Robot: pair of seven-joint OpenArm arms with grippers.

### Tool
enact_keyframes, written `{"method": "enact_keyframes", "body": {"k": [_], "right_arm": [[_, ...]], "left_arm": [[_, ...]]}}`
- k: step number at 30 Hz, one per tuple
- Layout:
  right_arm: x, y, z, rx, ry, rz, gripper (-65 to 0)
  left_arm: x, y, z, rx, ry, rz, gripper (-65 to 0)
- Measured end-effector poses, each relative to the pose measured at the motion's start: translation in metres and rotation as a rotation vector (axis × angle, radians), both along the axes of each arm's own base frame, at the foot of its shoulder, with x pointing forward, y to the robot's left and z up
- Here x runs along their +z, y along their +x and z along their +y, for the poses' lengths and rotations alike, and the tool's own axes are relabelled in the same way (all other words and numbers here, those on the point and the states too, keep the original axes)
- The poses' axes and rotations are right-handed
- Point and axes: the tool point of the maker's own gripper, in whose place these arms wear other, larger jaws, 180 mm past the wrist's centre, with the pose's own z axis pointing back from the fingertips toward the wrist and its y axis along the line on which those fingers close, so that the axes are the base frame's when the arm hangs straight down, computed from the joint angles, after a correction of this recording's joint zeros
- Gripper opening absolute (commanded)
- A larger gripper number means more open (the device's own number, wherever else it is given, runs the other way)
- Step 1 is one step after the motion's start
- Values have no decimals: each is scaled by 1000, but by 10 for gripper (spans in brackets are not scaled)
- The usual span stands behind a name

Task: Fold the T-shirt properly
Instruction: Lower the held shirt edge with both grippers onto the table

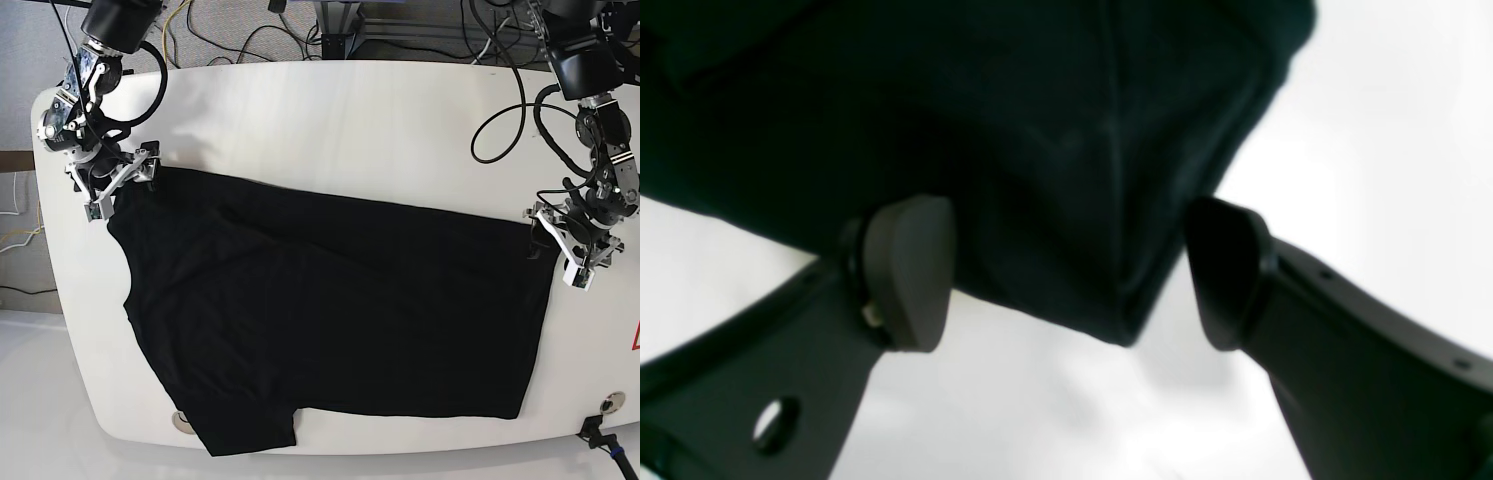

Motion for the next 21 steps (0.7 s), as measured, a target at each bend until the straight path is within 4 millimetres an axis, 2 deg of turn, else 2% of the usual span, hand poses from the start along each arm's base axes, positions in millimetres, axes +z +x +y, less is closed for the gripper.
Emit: {"method": "enact_keyframes", "body": {"k": [3, 5, 12, 13, 17, 21], "right_arm": [[1, 5, 2, -5, 16, -33, -133], [-9, 4, -1, -25, 48, -34, -133], [-15, 7, -10, -55, 95, -70, -151], [-15, 7, -10, -55, 95, -70, -179], [-15, 7, -11, -59, 91, -67, -361], [-17, 6, -12, -65, 89, -59, -524]], "left_arm": [[-2, -2, 1, 1, 2, 4, -216], [-4, -4, 0, 0, -1, 5, -216], [-4, -4, 0, 0, 0, 7, -216], [-4, -4, 1, 0, 1, 8, -216], [-4, -4, -1, -4, 1, 9, -216], [-9, -4, -11, -32, 0, 21, -216]]}}
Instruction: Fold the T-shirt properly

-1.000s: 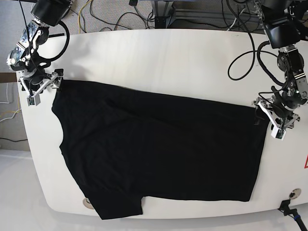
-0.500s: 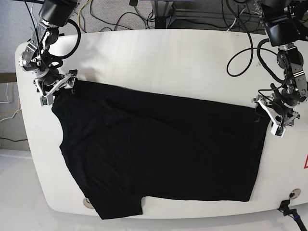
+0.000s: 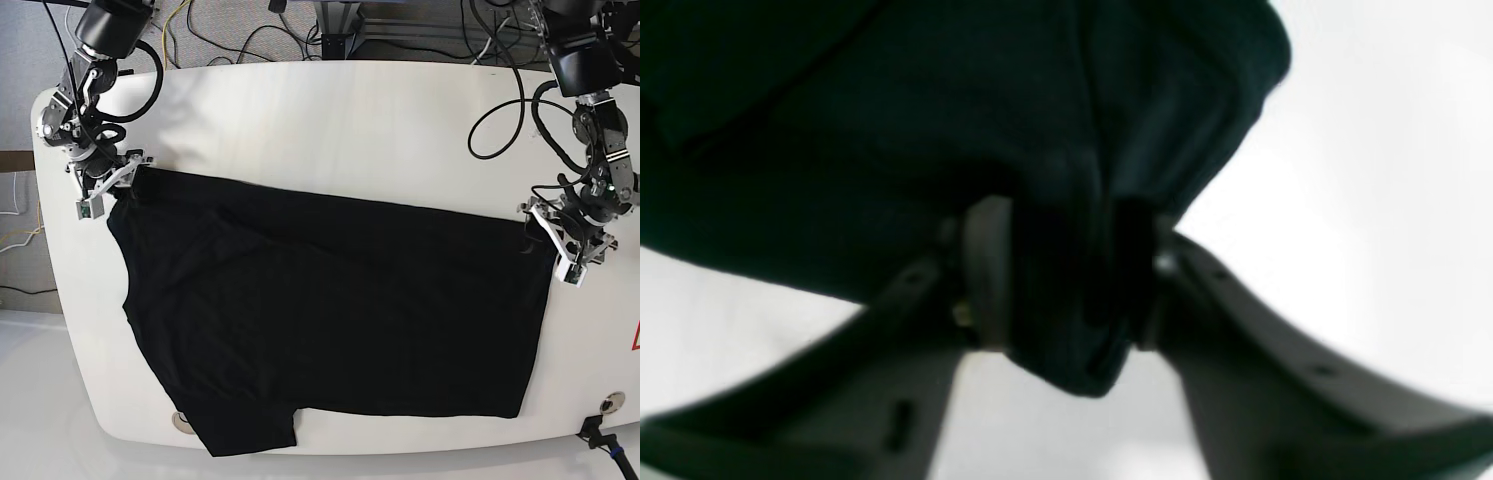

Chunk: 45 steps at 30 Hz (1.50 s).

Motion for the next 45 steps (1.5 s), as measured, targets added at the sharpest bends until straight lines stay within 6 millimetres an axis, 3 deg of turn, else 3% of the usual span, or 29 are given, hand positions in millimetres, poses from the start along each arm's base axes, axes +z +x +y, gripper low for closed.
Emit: {"method": "enact_keyframes", "body": {"k": [3, 15, 28, 40, 42, 45], "right_arm": [[-1, -1, 0, -1, 3, 4, -600], [-2, -1, 1, 0, 5, 6, -597], [-2, -1, 2, 0, 7, 5, -597], [-2, -1, 2, 0, 8, 5, -600], [-2, -1, 2, 0, 7, 5, -600], [-2, -1, 2, 0, 7, 5, -601]], "left_arm": [[-8, -1, 4, 14, -14, 22, -216], [-51, 4, 13, 90, -129, 97, -216], [-57, 2, 25, 95, -59, 119, -216], [-65, 2, 29, 122, -110, 117, -219], [-67, 3, 28, 126, -125, 104, -257], [-65, 6, 28, 127, -133, 83, -412]]}}
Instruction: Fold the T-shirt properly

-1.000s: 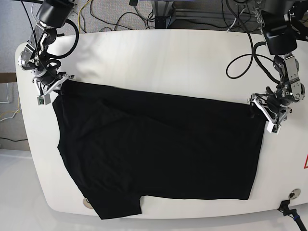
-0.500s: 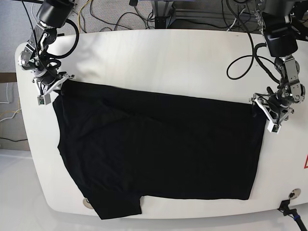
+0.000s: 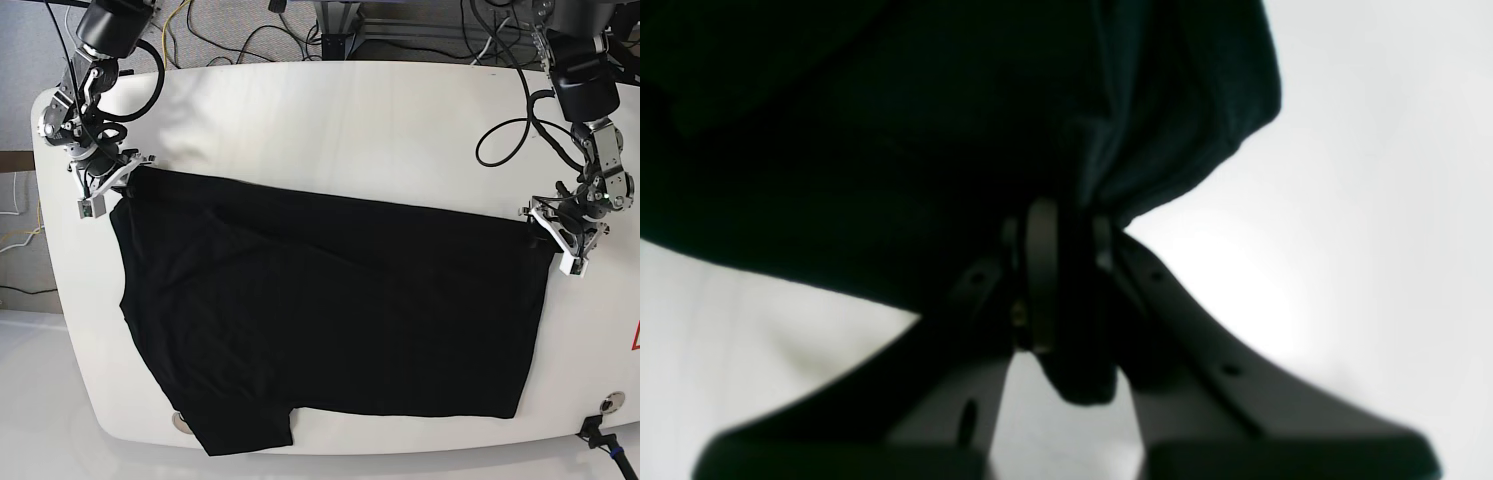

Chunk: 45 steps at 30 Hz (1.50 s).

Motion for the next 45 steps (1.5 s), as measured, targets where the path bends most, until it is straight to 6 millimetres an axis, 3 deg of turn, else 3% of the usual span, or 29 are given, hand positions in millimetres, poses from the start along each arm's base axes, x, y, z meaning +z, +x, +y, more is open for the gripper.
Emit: {"method": "enact_keyframes", "body": {"k": [4, 12, 17, 24, 27, 31, 36, 39, 45], "right_arm": [[0, 0, 1, 5, 1, 0, -602], [-3, -5, 2, 4, 8, 7, -602], [-4, -32, 3, 32, -35, 39, -602], [-1, -79, 3, 94, -125, 106, -602], [2, -102, -1, 118, -167, 141, -602], [2, -122, -2, 133, -185, 172, -602], [2, -142, -13, 100, -191, 199, -602], [3, -145, -14, 104, -195, 203, -602], [3, -147, -14, 105, -195, 203, -598]], "left_arm": [[0, 1, -4, -4, -12, -4, -582], [3, -9, -7, -30, 16, -2, -597], [9, -45, -9, -94, 145, 69, -597], [25, -112, 4, -86, 293, 180, -596], [28, -136, -6, -118, 310, 190, -594], [18, -175, -20, -140, 321, 256, -594], [17, -201, -35, -168, 304, 277, -594], [11, -217, -34, -173, 308, 319, -594], [13, -226, -23, -134, 304, 328, -593]]}}
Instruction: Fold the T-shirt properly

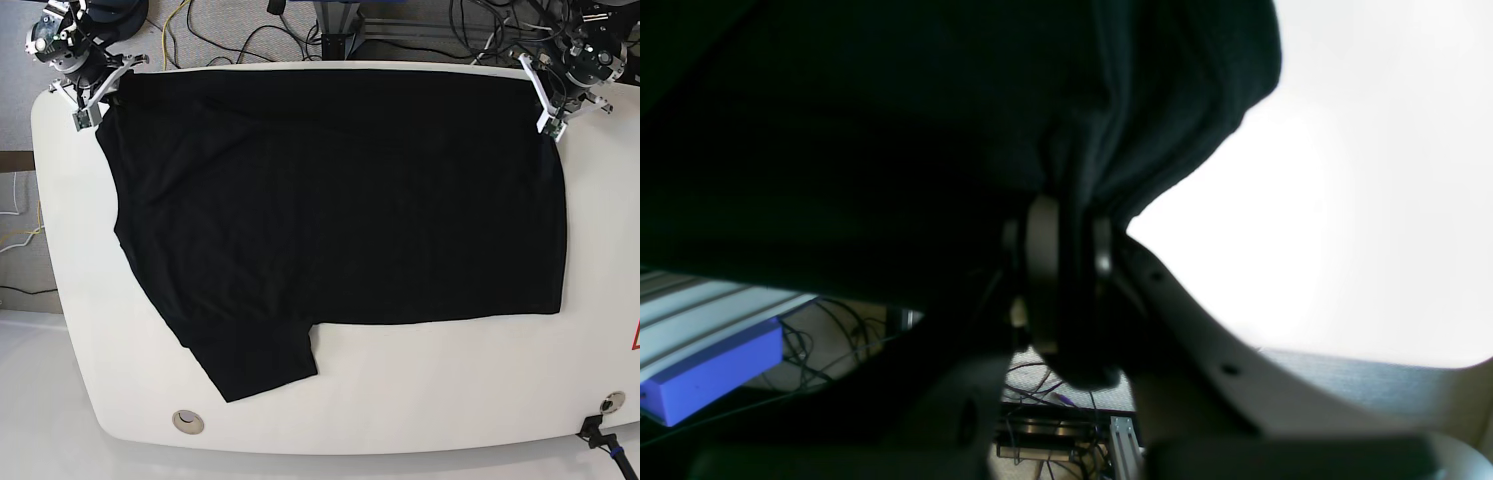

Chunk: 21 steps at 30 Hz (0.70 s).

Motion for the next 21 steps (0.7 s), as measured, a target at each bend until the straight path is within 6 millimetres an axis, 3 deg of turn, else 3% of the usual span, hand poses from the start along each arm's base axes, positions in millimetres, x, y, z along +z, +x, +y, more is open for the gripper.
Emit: {"method": "enact_keyframes", "body": {"k": [3, 5, 8, 10, 13, 21], "right_arm": [[0, 0, 1, 2, 2, 0, -597], [0, 0, 1, 3, 2, 1, -588], [0, 0, 1, 3, 1, 0, -460], [0, 0, 1, 2, 1, 1, -356], [0, 0, 1, 2, 0, 0, -255], [12, 2, 3, 50, -65, 14, -248]], "left_arm": [[-1, -2, 1, 10, 1, 2, -583], [-1, -4, 0, -17, 7, 14, -524], [-2, -5, -1, -34, 12, 22, -367], [-2, -5, 0, -34, 14, 26, -310], [-1, -3, 0, -34, 14, 20, -309], [10, 15, 12, -8, 33, -37, -307]]}}
